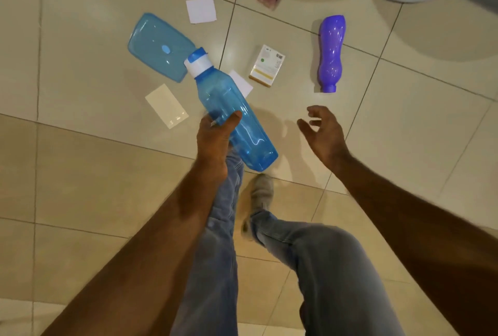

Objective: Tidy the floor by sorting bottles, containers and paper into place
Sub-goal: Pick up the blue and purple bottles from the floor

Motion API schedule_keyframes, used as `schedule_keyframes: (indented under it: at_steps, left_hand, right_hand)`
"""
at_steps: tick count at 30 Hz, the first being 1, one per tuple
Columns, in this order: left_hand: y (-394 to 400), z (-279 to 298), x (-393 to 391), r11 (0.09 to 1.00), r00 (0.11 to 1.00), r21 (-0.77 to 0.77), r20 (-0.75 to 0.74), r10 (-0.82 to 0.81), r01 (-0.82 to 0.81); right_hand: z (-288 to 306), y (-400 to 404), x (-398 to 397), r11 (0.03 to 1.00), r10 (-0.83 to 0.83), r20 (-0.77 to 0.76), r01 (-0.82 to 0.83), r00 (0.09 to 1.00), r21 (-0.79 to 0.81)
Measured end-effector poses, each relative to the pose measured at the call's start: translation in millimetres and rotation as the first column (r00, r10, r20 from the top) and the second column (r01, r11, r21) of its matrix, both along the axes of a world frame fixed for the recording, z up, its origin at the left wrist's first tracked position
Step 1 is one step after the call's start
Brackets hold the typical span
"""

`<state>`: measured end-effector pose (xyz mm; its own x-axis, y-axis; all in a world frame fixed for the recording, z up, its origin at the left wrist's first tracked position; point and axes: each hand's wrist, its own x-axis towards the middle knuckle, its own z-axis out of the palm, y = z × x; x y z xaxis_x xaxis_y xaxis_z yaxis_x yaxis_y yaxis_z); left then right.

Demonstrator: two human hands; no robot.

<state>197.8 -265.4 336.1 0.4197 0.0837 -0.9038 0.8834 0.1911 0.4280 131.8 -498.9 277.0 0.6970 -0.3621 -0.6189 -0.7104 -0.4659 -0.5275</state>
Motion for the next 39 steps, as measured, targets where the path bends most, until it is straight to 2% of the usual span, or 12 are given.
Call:
schedule_keyframes:
  at_steps: [5, 9, 15, 26, 33, 39]
  left_hand:
    - [-13.3, -27.8, 33.8, 0.995, 0.996, 0.035, 0.027, -0.089, 0.088]
    - [-23.1, -62.4, 52.9, 0.988, 0.989, 0.053, 0.035, -0.144, 0.142]
    - [-45.5, -125.4, 77.6, 0.997, 0.997, 0.019, 0.013, -0.072, 0.072]
    - [-84.7, -252.8, 110.4, 0.988, 0.984, 0.0, 0.091, -0.151, 0.151]
    - [-87.2, -293.2, 112.6, 0.986, 0.985, -0.03, 0.068, -0.16, 0.162]
    - [-79.3, -305.0, 118.4, 0.984, 0.982, -0.034, 0.077, -0.174, 0.177]
  right_hand:
    - [-34.7, -31.0, 52.1, 0.989, -0.103, 0.019, 0.105, 0.994, -0.106]
    - [-65.8, -57.7, 82.2, 0.981, -0.075, 0.037, 0.08, 0.997, -0.175]
    - [-126.8, -106.0, 111.9, 0.979, -0.102, -0.039, 0.093, 0.994, -0.182]
    - [-247.9, -163.9, 143.1, 0.962, -0.136, -0.099, 0.107, 0.986, -0.251]
    - [-287.9, -168.5, 136.9, 0.944, -0.192, -0.087, 0.159, 0.978, -0.289]
    - [-301.8, -166.7, 133.7, 0.962, -0.199, -0.098, 0.176, 0.975, -0.208]
